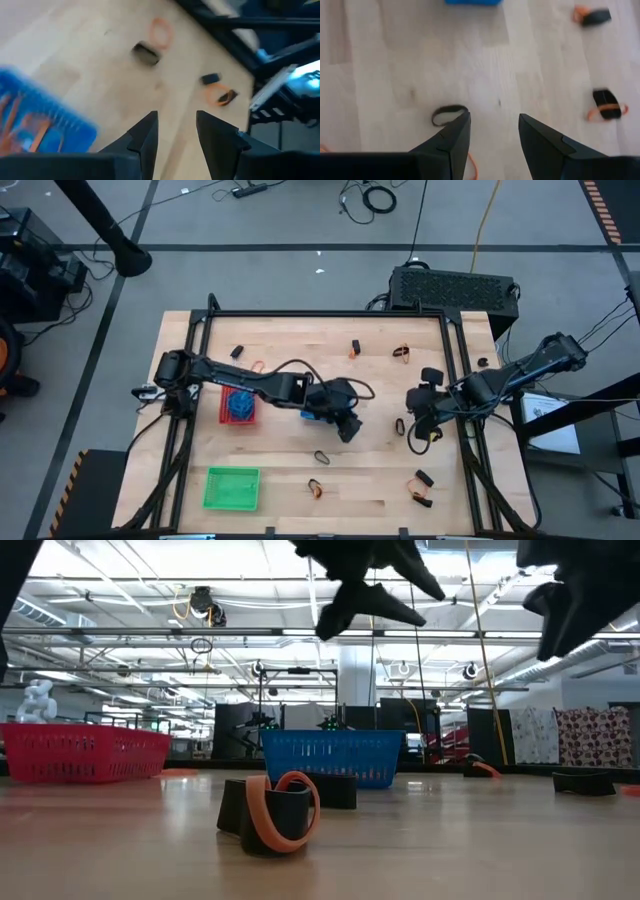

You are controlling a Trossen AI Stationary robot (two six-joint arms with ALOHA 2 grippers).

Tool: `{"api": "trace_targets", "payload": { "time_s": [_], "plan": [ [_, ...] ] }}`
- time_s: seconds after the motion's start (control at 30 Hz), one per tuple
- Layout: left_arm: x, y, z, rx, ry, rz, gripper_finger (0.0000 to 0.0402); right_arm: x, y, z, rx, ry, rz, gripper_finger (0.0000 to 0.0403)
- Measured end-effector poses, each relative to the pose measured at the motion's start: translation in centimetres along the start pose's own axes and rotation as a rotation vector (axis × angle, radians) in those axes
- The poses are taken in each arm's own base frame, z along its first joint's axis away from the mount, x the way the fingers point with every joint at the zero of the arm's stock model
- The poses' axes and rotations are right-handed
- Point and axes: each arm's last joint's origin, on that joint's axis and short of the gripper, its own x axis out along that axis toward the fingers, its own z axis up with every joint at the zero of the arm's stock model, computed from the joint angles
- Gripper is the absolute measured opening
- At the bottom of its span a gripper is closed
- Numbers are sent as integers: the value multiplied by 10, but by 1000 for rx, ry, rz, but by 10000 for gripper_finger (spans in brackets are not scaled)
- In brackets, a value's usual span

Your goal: Sort rubber bands into baskets

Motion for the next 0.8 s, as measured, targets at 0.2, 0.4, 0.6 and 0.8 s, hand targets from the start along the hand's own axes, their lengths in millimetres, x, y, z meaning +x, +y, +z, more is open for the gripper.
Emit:
{"api": "trace_targets", "payload": {
  "time_s": [0.2, 0.4, 0.6, 0.8],
  "plan": [
    [-41, 15, -5, -20, 79, 291, 136, 0, 0, 0, 88, 2, 5, 160],
    [-104, 62, 3, -42, 183, 701, 136, 0, 3, 4, 213, -38, 33, 160],
    [-149, 147, 13, -152, 337, 844, 136, -1, 7, 12, 378, -106, 90, 160],
    [-157, 219, 5, -222, 454, 816, 136, 0, 12, 22, 528, -173, 150, 160]
  ]
}}
